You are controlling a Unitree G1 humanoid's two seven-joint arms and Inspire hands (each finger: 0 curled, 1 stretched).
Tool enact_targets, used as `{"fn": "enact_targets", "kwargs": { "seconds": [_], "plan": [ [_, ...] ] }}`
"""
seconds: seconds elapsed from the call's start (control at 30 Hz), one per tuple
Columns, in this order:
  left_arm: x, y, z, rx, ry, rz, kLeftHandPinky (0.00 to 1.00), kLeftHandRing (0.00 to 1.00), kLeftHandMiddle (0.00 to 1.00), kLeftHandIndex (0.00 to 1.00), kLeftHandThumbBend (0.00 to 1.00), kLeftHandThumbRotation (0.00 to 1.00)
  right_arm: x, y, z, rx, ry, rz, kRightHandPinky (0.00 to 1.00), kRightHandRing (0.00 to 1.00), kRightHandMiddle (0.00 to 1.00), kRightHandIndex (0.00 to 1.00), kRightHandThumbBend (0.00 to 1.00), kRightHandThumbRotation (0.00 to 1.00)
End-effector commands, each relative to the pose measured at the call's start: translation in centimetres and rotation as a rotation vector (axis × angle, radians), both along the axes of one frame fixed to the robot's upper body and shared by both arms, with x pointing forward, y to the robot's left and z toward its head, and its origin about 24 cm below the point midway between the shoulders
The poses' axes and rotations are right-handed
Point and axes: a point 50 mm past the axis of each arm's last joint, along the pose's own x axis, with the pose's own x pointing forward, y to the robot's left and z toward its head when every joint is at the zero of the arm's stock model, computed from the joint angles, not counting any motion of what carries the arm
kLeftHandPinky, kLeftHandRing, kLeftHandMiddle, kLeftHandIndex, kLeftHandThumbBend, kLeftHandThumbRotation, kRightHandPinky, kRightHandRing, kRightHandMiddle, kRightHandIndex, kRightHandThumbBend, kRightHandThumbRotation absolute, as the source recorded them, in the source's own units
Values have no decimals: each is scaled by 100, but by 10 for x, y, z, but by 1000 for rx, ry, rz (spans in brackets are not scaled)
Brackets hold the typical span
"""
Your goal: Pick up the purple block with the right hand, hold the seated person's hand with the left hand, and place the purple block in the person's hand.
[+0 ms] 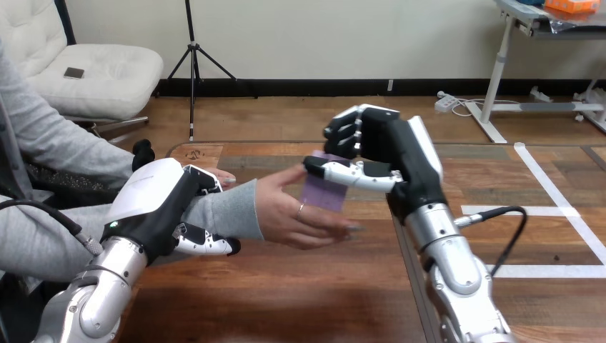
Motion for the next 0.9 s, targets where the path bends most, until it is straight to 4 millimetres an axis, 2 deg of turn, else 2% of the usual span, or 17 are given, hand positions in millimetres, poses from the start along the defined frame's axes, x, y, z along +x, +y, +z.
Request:
{"fn": "enact_targets", "kwargs": {
  "seconds": [0.0, 0.4, 0.87],
  "plan": [
    [20, -14, 43, -56, -189, -40, 14, 21, 30, 34, 68, 0, 2, 12, 22, 19, -86, 36, 29, 34, 42, 43, 85, 0],
    [20, -15, 42, -65, -180, -43, 14, 21, 30, 34, 67, 0, -2, 23, 26, 19, -104, 74, 28, 32, 42, 43, 86, 0],
    [20, -16, 41, -63, -183, -43, 14, 21, 31, 34, 68, 0, -5, 30, 28, 47, -109, 112, 30, 35, 42, 43, 85, 0]
  ]
}}
